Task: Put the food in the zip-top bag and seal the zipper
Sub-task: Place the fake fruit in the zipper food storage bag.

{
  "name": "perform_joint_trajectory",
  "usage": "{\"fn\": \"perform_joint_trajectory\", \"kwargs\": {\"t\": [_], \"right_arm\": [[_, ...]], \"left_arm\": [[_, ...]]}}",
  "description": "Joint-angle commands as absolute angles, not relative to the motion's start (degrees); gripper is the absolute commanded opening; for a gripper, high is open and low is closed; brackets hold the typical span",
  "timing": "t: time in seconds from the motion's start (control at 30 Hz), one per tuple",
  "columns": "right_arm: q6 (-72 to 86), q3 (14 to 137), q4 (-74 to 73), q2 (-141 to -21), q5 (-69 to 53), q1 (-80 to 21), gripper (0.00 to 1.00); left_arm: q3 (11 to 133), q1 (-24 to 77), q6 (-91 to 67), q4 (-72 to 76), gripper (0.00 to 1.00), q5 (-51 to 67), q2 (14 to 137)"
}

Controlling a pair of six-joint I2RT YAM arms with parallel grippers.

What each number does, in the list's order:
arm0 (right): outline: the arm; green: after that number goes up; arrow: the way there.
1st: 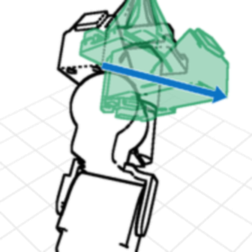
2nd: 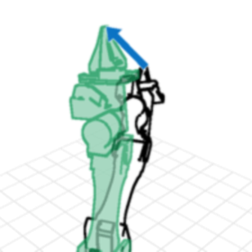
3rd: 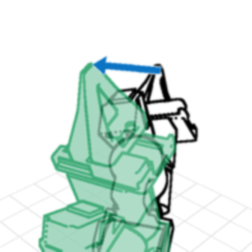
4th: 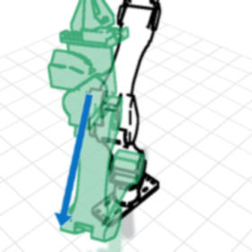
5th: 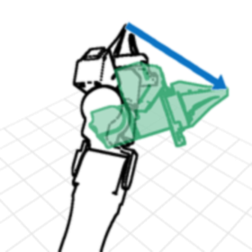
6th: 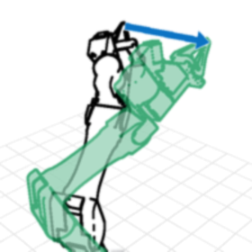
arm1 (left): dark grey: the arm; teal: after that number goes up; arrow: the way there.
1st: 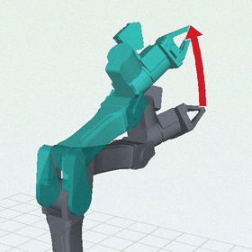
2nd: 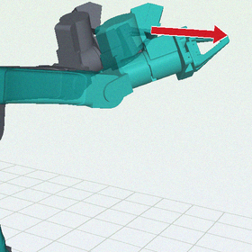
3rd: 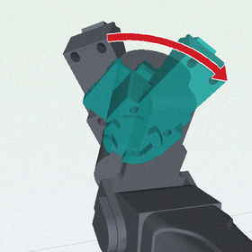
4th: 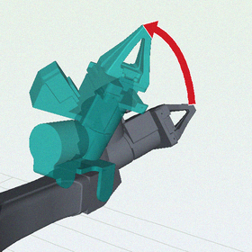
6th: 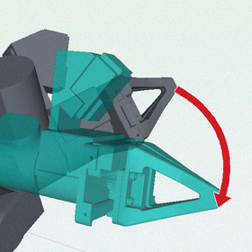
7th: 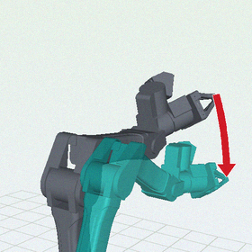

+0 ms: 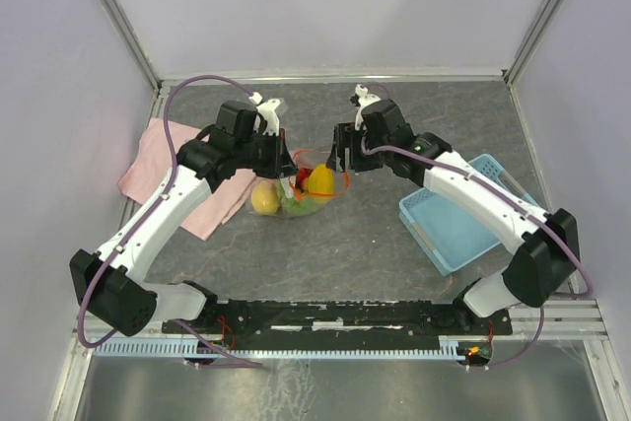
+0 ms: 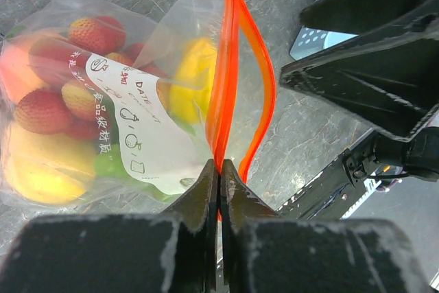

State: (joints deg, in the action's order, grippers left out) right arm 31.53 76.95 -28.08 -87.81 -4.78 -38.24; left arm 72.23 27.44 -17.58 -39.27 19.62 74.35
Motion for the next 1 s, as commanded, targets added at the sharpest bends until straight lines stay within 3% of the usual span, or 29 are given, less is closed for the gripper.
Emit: {"fn": "perform_joint_trajectory", "kwargs": {"t": [0.0,0.53,0.63,0.8,0.97], "right_arm": [[29.0,74.7,-32.5,-83.9,3.1,-38.3,0.73],[35.8,67.9,-21.5,-91.3,-0.6,-38.3,0.55],[35.8,68.7,-21.6,-92.1,-1.4,-38.3,0.43],[34.5,71.4,-26.7,-89.0,-1.1,-38.3,0.06],[31.8,78.4,-36.8,-85.6,-0.4,-38.3,0.02]], "left_arm": [[72.5,27.1,-15.9,-36.6,0.03,21.0,74.0],[72.5,27.2,-15.8,-36.6,0.03,20.9,73.9],[72.4,27.1,-15.8,-36.6,0.03,20.8,73.7],[72.5,27.2,-15.7,-36.6,0.03,20.4,73.5],[72.9,26.8,-15.5,-37.3,0.03,18.8,72.9]]}}
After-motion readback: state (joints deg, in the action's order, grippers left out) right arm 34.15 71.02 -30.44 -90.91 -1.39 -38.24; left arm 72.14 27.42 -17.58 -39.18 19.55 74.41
